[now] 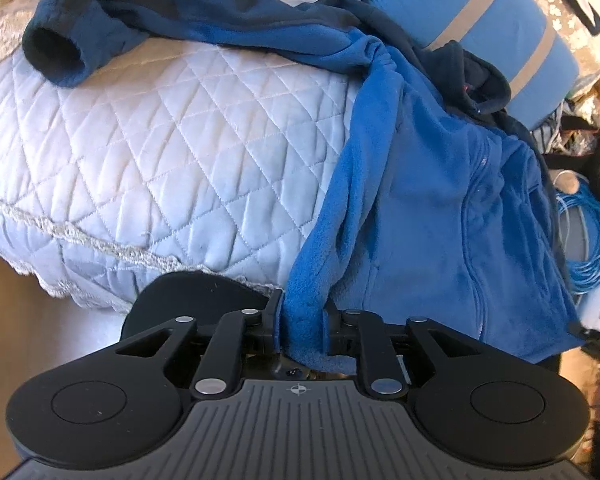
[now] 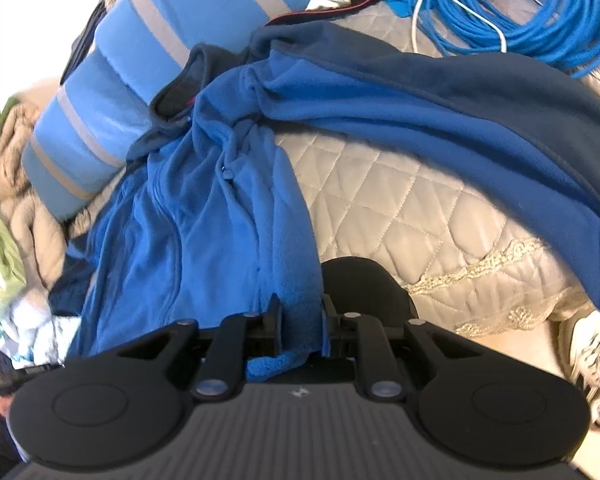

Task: Fold clothes
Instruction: 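Open both grippers and release the jacket onto the bed, then move both grippers to the navy collar of the jacket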

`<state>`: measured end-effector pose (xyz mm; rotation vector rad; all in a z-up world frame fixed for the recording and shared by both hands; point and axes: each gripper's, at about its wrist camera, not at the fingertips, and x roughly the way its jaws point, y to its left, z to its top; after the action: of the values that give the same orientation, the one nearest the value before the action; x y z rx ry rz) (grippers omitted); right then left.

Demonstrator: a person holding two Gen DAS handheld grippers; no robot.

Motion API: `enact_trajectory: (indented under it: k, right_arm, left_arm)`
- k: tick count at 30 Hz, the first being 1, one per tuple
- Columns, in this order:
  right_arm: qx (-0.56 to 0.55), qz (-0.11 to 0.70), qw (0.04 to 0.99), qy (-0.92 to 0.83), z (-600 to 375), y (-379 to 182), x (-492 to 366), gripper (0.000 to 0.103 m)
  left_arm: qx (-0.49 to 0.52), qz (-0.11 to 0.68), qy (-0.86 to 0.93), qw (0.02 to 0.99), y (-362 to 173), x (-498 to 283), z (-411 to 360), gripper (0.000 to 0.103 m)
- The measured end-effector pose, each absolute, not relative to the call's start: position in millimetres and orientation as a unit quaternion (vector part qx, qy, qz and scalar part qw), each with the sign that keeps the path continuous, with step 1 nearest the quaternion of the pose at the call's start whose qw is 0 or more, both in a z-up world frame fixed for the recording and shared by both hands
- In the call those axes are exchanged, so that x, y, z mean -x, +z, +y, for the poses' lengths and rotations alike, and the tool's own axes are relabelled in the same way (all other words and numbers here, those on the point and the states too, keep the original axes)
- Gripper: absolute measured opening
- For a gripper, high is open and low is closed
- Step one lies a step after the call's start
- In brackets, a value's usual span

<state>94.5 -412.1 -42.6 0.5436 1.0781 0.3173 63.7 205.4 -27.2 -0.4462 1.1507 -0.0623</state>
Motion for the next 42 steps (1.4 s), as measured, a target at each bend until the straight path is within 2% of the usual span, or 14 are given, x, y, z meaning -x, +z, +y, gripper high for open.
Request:
enact_trajectory:
  k: [1, 2, 3, 4, 5, 10, 17, 27, 36, 42]
  right_arm:
    - [-0.254, 0.502, 0.814, 0.145, -411.5, -41.7, -94.2, 0.043]
    - [-0.249, 0.495, 0.819, 0.146, -410.2, -38.4, -94.4, 0.062]
    - [-0.241, 0.488, 0.826, 0.148, -408.6, -34.3, -94.9, 0.084]
    - [-0.234, 0.481, 0.832, 0.15, -406.9, -30.3, -95.3, 0.093]
    - [-0.227, 0.471, 0.838, 0.152, -405.4, -26.1, -96.4, 0.102]
    - [-0.204, 0.436, 0.862, 0.159, -395.5, -9.5, -110.7, 0.103]
    - [-0.142, 0.396, 0.89, 0.177, -359.6, 17.9, -147.4, 0.103]
    - [-0.07, 0.355, 0.907, 0.217, -317.8, 78.9, -207.8, 0.103]
    - [-0.07, 0.369, 0.893, 0.247, -321.6, 112.1, -179.7, 0.103]
    - [-0.096, 0.339, 0.898, 0.264, -335.7, 168.7, -151.2, 0.103]
  left_arm:
    - [0.2, 0.536, -0.024, 0.82, -24.1, -64.1, 204.6, 0.027]
    - [0.191, 0.531, -0.019, 0.825, -19.8, -65.5, 204.9, 0.039]
    - [0.183, 0.525, -0.014, 0.831, -15.2, -67.3, 205.5, 0.045]
    - [0.175, 0.519, -0.009, 0.837, -10.6, -69.0, 206.1, 0.055]
    - [0.175, 0.511, -0.007, 0.841, -6.6, -72.4, 208.3, 0.058]
    - [0.186, 0.465, -0.015, 0.865, 11.6, -94.8, 216.9, 0.061]
    - [0.135, 0.389, -0.047, 0.91, 48.4, -132.7, 191.8, 0.076]
    - [0.065, 0.334, -0.094, 0.936, 110.6, -187.3, 151.8, 0.076]
    - [0.065, 0.329, -0.11, 0.936, 165.7, -131.6, 145.9, 0.076]
    - [0.067, 0.297, -0.12, 0.945, 228.9, -103.7, 141.7, 0.078]
